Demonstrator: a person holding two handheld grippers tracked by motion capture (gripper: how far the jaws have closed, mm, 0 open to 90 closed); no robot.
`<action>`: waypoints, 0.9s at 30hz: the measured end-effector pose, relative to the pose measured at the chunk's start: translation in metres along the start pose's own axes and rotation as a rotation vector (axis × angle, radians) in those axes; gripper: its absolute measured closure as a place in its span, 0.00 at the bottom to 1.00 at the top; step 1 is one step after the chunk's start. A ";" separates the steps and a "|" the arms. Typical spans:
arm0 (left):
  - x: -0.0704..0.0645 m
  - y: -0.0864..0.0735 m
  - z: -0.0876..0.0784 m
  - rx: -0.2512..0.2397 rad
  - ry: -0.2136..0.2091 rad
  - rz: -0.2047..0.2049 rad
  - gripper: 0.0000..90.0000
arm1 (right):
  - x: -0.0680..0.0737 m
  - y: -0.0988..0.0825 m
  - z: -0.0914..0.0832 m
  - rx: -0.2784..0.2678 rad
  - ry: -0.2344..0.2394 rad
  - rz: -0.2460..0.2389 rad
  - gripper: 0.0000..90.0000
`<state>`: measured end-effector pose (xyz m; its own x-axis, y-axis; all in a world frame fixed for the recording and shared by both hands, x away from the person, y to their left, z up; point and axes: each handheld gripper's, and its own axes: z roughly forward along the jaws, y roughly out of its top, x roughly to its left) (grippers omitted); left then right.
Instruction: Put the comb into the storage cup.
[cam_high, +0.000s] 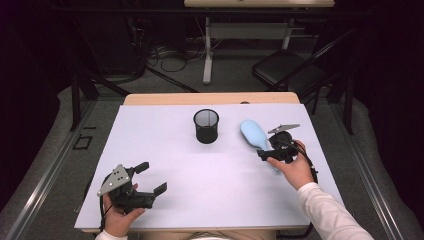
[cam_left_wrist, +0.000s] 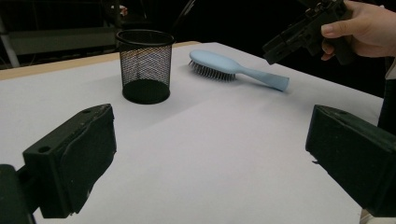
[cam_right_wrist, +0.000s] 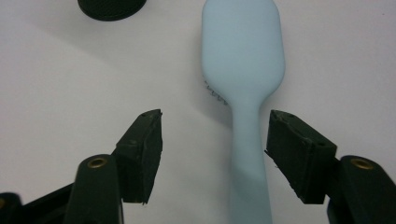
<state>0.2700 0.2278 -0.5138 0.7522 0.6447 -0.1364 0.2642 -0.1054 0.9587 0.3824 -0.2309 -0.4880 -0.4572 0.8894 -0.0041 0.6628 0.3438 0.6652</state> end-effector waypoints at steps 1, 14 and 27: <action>0.000 0.000 0.000 0.000 -0.002 -0.001 0.02 | -0.001 0.000 0.000 -0.001 -0.005 -0.006 0.36; 0.000 0.000 0.001 0.002 0.003 -0.003 0.03 | -0.007 0.004 0.003 0.046 -0.001 0.038 0.15; 0.000 0.000 0.001 0.004 0.001 -0.001 0.03 | -0.009 0.009 0.007 0.102 0.014 0.039 0.00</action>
<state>0.2701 0.2270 -0.5140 0.7513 0.6455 -0.1377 0.2676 -0.1072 0.9576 0.3964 -0.2333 -0.4873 -0.4377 0.8986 0.0311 0.7369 0.3387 0.5851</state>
